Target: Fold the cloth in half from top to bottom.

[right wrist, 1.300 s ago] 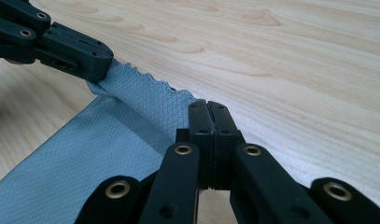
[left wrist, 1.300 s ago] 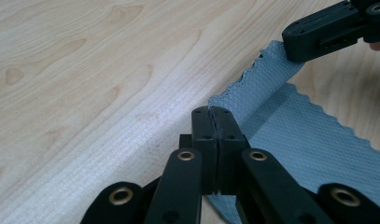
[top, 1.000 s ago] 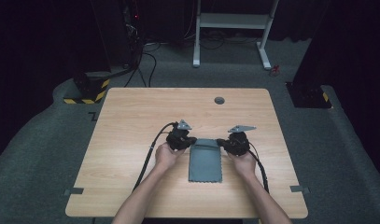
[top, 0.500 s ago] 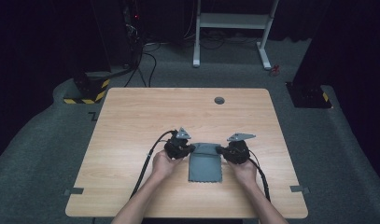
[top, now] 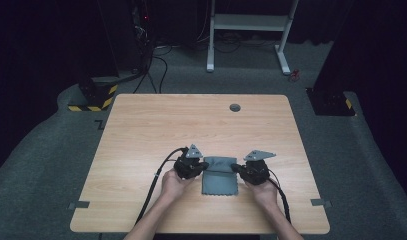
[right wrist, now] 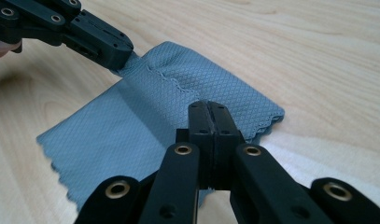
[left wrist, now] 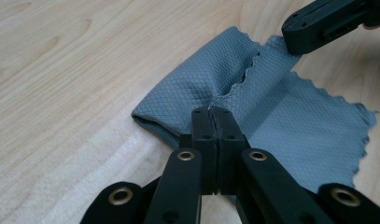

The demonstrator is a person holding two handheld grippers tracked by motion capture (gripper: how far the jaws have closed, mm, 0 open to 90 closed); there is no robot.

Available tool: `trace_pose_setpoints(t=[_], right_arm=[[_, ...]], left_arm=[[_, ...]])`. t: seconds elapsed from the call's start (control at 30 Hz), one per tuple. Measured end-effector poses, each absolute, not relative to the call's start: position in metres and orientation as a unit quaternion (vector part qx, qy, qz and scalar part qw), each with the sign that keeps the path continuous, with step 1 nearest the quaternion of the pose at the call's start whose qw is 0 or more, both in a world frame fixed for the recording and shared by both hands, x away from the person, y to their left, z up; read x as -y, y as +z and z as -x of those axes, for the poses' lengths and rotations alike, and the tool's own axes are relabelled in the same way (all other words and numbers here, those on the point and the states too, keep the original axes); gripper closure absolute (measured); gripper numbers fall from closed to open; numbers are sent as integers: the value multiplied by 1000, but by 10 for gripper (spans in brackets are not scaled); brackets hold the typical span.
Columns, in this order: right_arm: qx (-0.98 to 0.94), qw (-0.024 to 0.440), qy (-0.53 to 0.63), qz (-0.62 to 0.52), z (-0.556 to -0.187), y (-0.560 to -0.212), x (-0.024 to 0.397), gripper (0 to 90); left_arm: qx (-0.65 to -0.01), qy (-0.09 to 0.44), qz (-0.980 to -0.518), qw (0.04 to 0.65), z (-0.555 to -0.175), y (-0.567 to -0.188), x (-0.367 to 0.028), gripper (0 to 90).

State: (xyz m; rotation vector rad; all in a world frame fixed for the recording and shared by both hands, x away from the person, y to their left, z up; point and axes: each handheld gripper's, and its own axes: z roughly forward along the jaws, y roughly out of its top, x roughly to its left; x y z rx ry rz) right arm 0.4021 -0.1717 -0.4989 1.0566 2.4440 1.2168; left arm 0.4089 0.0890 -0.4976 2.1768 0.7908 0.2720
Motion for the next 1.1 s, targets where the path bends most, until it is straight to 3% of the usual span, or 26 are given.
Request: trace_pose_setpoints(t=[1.1], right_arm=[[-838, 104, 415, -340, -356, -518, 181, 897]], left_arm=[[-282, 111, -870, 389, -363, -510, -83, 884]])
